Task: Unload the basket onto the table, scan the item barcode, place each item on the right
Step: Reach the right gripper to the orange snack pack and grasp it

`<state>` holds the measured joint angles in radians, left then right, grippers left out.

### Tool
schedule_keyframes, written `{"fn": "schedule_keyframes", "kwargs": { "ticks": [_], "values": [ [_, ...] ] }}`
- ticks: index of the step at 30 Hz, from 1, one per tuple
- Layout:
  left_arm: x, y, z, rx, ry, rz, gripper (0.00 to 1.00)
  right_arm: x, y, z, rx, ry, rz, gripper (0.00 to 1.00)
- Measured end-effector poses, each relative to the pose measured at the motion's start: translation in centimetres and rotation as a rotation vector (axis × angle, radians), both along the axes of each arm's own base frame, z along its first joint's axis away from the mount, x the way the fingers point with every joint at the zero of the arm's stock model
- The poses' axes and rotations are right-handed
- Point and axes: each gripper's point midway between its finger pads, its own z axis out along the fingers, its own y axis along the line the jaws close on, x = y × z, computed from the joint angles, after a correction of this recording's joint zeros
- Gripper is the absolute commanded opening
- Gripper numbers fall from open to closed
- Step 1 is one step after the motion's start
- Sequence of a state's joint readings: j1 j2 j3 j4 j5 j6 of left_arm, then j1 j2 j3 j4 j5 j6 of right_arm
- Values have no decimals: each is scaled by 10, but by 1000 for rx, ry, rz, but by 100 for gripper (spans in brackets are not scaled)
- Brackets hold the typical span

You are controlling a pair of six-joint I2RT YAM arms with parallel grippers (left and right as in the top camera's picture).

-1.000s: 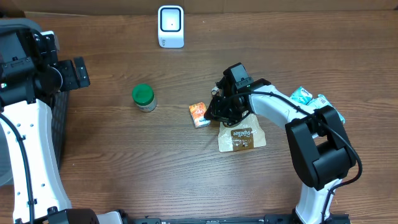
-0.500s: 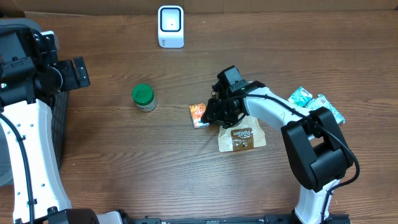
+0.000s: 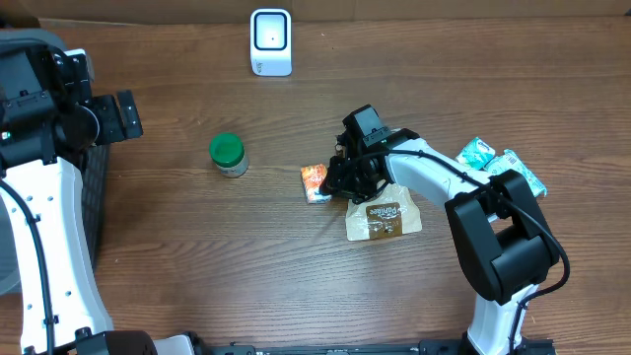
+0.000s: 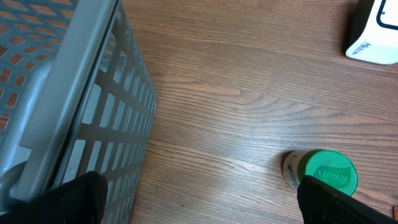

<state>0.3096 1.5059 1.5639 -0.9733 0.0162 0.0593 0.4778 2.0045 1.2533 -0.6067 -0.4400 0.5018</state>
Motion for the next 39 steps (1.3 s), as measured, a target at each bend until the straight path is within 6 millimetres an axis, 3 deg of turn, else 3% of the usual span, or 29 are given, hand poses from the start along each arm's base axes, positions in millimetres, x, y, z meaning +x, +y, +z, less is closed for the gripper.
{"fn": "schedule_keyframes", "kwargs": {
  "ticks": [17,23,31,35,39],
  "values": [
    [0,0,0,0,0,0,100,-1,-1,0,-5,18,-28,21],
    [0,0,0,0,0,0,100,-1,-1,0,-4,27,-40,4],
    [0,0,0,0,0,0,99,-3,3,2,23,39,-34,4],
    [0,0,0,0,0,0,99,-6,18,16,150,65,5,4],
    [0,0,0,0,0,0,100,0,39,61,398,25,86,4]
  ]
}}
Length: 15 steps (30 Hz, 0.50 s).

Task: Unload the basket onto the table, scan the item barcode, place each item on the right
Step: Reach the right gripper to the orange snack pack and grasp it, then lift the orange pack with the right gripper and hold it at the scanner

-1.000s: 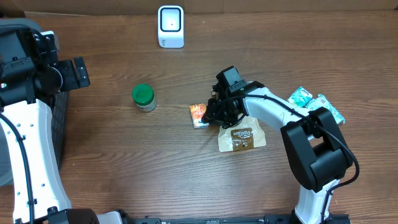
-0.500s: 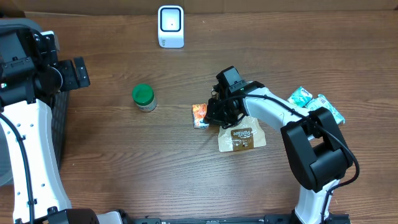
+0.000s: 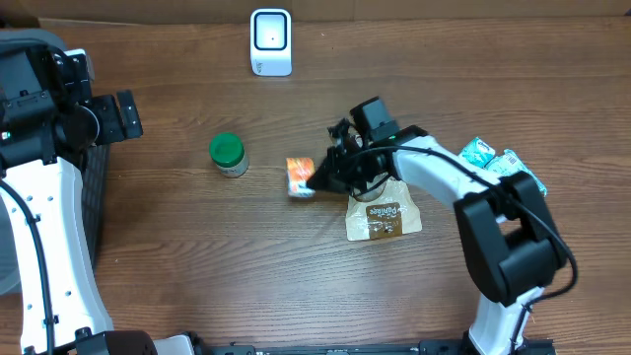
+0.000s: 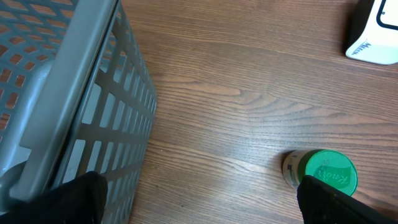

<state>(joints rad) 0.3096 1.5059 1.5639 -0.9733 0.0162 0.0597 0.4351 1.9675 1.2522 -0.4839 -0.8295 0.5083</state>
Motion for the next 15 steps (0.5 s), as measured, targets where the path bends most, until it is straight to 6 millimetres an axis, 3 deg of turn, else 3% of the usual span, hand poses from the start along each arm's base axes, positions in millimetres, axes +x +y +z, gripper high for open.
{"fn": "schedule_keyframes", "kwargs": {
  "ticks": [4,9,11,15],
  "values": [
    [0,0,0,0,0,0,99,10,8,77,269,-122,57,4],
    [0,0,0,0,0,1,100,15,-1,166,522,-269,134,4],
    [0,0,0,0,0,0,100,15,-8,190,584,-291,155,4],
    [0,0,0,0,0,0,100,19,-20,213,638,-255,157,4]
  ]
}}
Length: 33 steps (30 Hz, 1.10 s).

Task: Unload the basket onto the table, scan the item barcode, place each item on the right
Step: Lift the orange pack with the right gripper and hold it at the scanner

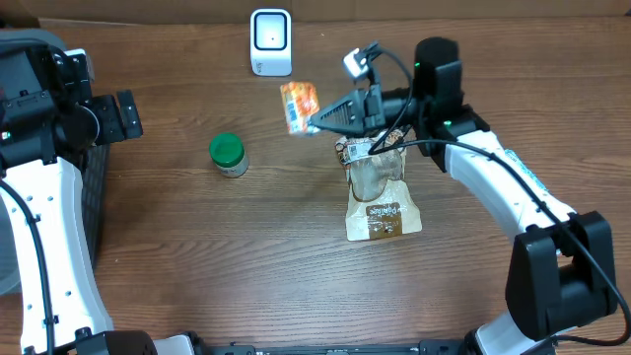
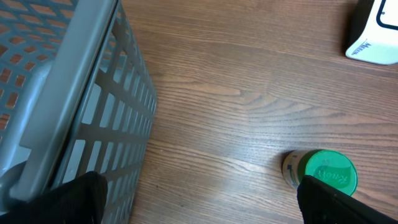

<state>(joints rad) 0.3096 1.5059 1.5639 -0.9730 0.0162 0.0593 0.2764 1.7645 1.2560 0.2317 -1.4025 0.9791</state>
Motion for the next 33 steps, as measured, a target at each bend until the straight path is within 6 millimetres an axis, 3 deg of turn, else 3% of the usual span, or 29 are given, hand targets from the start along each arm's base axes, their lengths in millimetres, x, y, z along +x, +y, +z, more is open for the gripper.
{"fn": "schedule_keyframes", "kwargs": {
  "ticks": [5,12,21,27,33],
  "values": [
    [0,0,0,0,0,0,100,4,-11,13,9,102,-1,4],
    [0,0,0,0,0,0,100,4,-12,17,-4,230,-2,4],
    [0,0,0,0,0,0,99,4,-12,13,-5,206,-3,4],
    [0,0,0,0,0,-1,99,3,-12,-17,-62,302,-36,4],
    [0,0,0,0,0,0,100,3,-17,-70,-223,385,-167,4]
  ]
}}
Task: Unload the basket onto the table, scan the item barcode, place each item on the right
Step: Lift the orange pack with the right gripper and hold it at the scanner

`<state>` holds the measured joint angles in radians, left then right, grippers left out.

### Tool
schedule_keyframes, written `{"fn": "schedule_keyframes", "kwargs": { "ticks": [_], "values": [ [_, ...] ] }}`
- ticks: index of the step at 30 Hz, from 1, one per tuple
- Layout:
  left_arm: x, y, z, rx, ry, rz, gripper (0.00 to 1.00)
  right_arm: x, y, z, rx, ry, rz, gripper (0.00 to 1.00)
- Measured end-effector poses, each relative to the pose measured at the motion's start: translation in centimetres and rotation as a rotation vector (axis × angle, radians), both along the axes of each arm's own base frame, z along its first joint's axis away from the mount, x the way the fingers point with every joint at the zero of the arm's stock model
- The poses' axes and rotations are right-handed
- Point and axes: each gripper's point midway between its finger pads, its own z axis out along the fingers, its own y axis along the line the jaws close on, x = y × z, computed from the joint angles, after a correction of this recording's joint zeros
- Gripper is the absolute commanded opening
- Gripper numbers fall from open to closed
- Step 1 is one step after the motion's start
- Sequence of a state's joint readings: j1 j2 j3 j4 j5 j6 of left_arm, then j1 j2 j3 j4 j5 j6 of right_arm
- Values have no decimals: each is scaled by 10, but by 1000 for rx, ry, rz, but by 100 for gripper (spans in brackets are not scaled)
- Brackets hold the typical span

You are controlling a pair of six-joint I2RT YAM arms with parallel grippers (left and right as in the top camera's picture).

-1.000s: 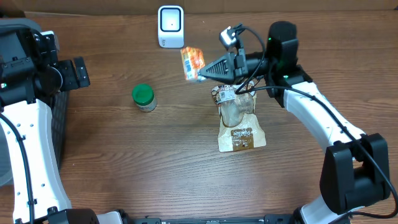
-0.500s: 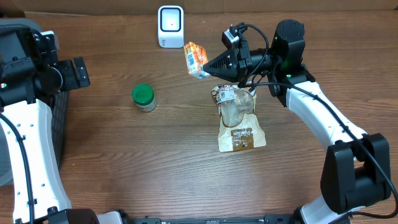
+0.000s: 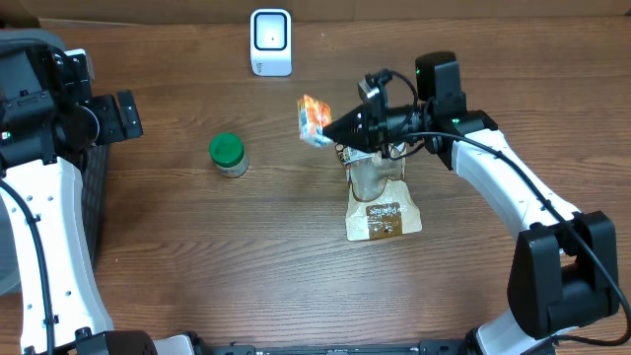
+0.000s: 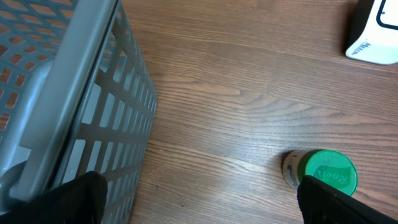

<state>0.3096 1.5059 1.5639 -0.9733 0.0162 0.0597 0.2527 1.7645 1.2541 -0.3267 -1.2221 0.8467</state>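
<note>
An orange snack packet (image 3: 314, 119) hangs in the air over the table, with my right gripper (image 3: 333, 131) shut on it, below and to the right of the white barcode scanner (image 3: 270, 41) at the table's far edge. The scanner's corner (image 4: 375, 38) also shows in the left wrist view. My left gripper (image 4: 199, 198) stands open at the far left beside the basket, its dark fingertips (image 4: 78, 198) wide apart with nothing between them.
A green-lidded jar (image 3: 228, 154) (image 4: 323, 171) stands left of centre. A brown pouch (image 3: 380, 202) lies under the right arm. Teal packets (image 3: 498, 160) lie at the right. A grey mesh basket (image 4: 74, 106) fills the left side.
My right gripper has moved the orange packet slightly right and toward the table's middle, and the packet is turned so a narrower face shows from above. The left arm has not moved.
My right gripper was low at the orange packet on the table beside the brown pouch. Then the packet was shifted left on the table. Then it was held up in the air near the scanner, and now slightly right, turned. The left arm stayed put.
</note>
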Motion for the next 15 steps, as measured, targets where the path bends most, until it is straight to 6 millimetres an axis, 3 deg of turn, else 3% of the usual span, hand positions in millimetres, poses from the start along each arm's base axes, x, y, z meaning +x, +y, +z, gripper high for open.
{"fn": "schedule_keyframes", "kwargs": {
  "ticks": [4,6,8,11,15],
  "values": [
    [0,0,0,0,0,0,100,-6,-13,-49,-246,54,-78,4],
    [0,0,0,0,0,0,99,-8,-21,-65,-380,57,-100,4],
    [0,0,0,0,1,0,100,-8,-27,-67,-484,46,-110,4],
    [0,0,0,0,0,0,99,6,-36,-46,-636,-54,-144,4],
    [0,0,0,0,0,0,99,39,-44,12,-800,-255,-228,4]
  ]
}}
